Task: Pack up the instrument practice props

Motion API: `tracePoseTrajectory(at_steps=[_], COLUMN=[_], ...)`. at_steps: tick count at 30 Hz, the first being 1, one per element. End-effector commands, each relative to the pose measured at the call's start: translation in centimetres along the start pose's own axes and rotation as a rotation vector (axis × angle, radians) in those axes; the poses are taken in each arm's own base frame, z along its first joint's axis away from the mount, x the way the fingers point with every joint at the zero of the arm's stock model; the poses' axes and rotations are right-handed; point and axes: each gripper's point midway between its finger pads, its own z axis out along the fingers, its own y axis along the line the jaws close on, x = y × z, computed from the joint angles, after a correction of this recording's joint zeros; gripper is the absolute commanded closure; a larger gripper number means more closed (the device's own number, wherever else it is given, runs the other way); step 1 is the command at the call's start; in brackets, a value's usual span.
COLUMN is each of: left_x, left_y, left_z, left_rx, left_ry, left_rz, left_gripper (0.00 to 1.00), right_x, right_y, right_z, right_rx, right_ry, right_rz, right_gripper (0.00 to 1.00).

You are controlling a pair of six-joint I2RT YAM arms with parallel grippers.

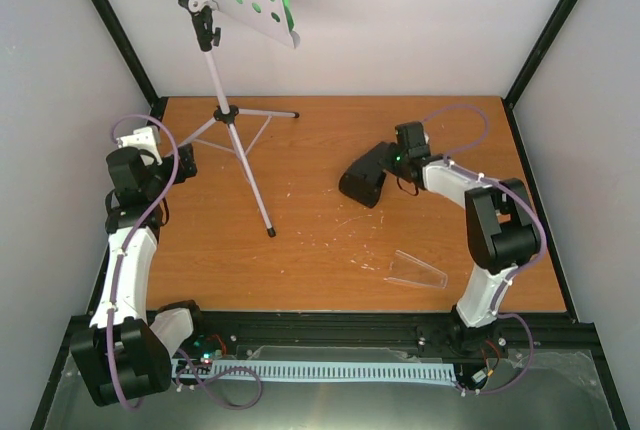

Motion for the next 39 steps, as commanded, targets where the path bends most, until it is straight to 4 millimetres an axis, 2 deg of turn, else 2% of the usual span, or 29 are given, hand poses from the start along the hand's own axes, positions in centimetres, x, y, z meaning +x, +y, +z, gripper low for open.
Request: tracePoseTrajectory(at_steps=[1, 7, 10, 12, 15, 17, 18, 22, 24, 25, 28, 31, 35, 39], left_x=[-1.8, -1.8, -1.9, -1.8, -1.5, -1.3, -1.3, -0.8, -0.7, -0.7, -0.9, 0.7, 5.0, 9.4], left_y=[-0.7, -0.7, -0.9, -1.1, -1.3, -1.1, -1.1, -1.6, -2.9, -3.6, -6.0, -10.4, -16.6, -22.0], left_z=[-0.6, -0.7, -0.8, -0.7, -0.4, -0.3, -0.3, -0.7, -1.6, -2.1, -4.3, -6.1, -6.8, -6.7], left_rx=[0.022, 0.026, 0.034, 0.047, 0.060, 0.053, 0.049, 0.074, 0.133, 0.166, 0.263, 0.340, 0.390, 0.368], left_ry=[-0.050, -0.050, -0.054, -0.051, -0.037, -0.030, -0.031, 0.013, 0.041, 0.052, 0.092, 0.181, 0.357, 0.537], left_rz=[-0.005, -0.006, -0.008, -0.013, -0.022, -0.027, -0.028, -0.068, -0.095, -0.119, -0.198, -0.261, -0.304, -0.235], left_gripper=[0.01, 0.00, 0.01, 0.01, 0.01, 0.00, 0.00, 0.00, 0.01, 0.01, 0.01, 0.01, 0.01, 0.01], right_x=[3.9, 11.0, 14.1, 15.6, 16.6, 16.7, 16.6, 15.2, 14.3, 13.9, 12.5, 11.2, 9.8, 8.4], right_y=[3.0, 4.5, 4.7, 4.7, 4.6, 4.7, 4.8, 5.5, 5.8, 5.9, 5.1, 3.1, -1.0, -3.7], right_z=[-2.8, -6.3, -8.1, -9.3, -10.5, -10.9, -10.9, -12.6, -13.8, -14.4, -16.2, -17.4, -17.8, -18.9], right_rx=[-0.083, -0.124, -0.130, -0.141, -0.149, -0.153, -0.153, -0.184, -0.202, -0.207, -0.189, -0.145, -0.089, -0.049], right_ry=[0.059, 0.140, 0.161, 0.162, 0.143, 0.142, 0.142, 0.094, 0.061, 0.045, -0.015, -0.077, -0.106, -0.149], right_rz=[-0.093, -0.178, -0.184, -0.177, -0.177, -0.185, -0.191, -0.206, -0.227, -0.244, -0.279, -0.290, -0.240, -0.227], right_gripper=[0.97, 0.97, 0.97, 0.97, 0.97, 0.91, 0.85, 0.43, 0.24, 0.19, 0.11, 0.04, 0.02, 0.00])
